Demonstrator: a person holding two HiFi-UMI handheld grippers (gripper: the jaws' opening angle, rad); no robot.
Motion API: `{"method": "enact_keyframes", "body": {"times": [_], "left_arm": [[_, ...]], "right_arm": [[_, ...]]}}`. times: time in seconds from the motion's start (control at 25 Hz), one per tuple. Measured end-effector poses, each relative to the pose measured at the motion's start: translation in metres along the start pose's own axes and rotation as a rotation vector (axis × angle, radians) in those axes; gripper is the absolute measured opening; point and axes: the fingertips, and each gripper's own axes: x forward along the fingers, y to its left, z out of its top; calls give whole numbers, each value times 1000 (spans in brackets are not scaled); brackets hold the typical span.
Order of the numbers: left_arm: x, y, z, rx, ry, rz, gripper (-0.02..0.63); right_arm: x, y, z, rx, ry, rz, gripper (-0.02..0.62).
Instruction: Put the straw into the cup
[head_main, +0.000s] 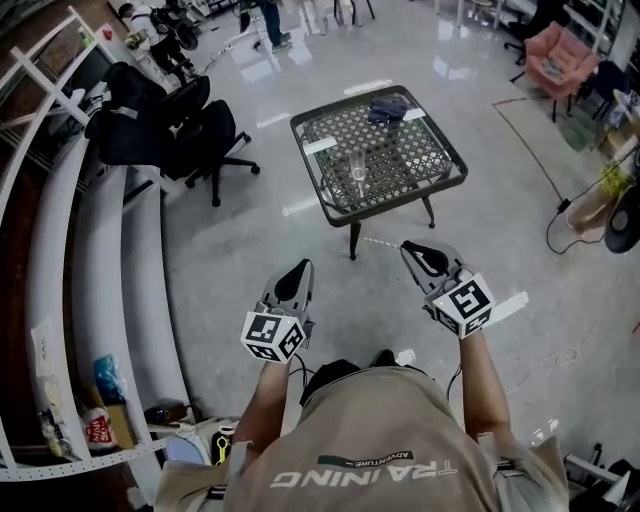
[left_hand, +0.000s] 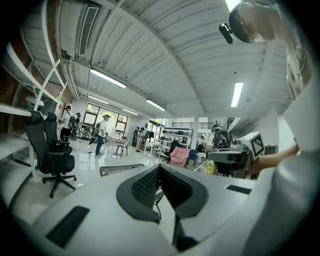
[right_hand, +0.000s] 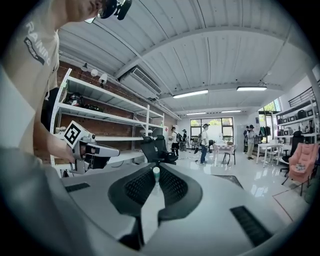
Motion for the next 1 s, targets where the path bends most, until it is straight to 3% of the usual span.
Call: {"method": "enact_keyframes", "body": {"times": [0.28, 1.0], "left_arm": [[27, 27, 3, -3, 13, -25, 17], [120, 133, 39, 31, 18, -174, 17]], "right_arm": [[34, -11, -7, 29, 32, 9, 35], [146, -62, 17, 27, 31, -111, 35]]}}
